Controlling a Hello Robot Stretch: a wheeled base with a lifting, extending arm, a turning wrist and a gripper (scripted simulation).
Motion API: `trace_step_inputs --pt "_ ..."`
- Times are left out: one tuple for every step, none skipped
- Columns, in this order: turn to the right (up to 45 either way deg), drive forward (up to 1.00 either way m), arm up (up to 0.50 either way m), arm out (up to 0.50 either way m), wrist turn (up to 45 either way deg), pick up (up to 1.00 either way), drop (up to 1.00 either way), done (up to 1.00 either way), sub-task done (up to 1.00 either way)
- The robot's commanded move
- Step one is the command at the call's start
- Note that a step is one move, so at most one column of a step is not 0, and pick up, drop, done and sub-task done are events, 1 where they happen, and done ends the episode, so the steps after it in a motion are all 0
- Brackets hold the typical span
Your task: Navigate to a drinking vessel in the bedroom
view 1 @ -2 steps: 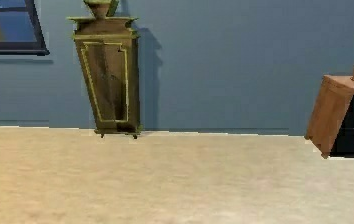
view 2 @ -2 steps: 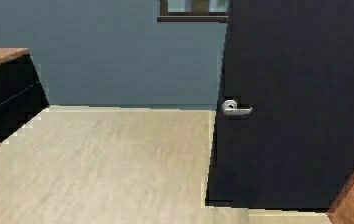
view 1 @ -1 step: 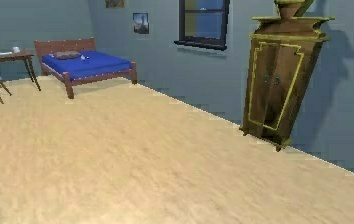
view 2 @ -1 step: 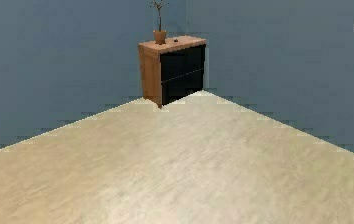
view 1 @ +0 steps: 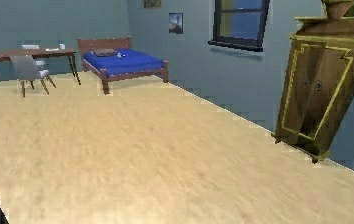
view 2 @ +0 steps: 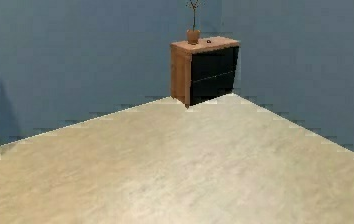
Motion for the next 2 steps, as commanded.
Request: trace_step_inputs --pt "0.0 0.55 0.00 0.00 0.0 0.00 0.00 0.00 0.00" --pt "-33.0 0.00 0.00 0.00 0.0 0.00 0.00 0.00 0.00"
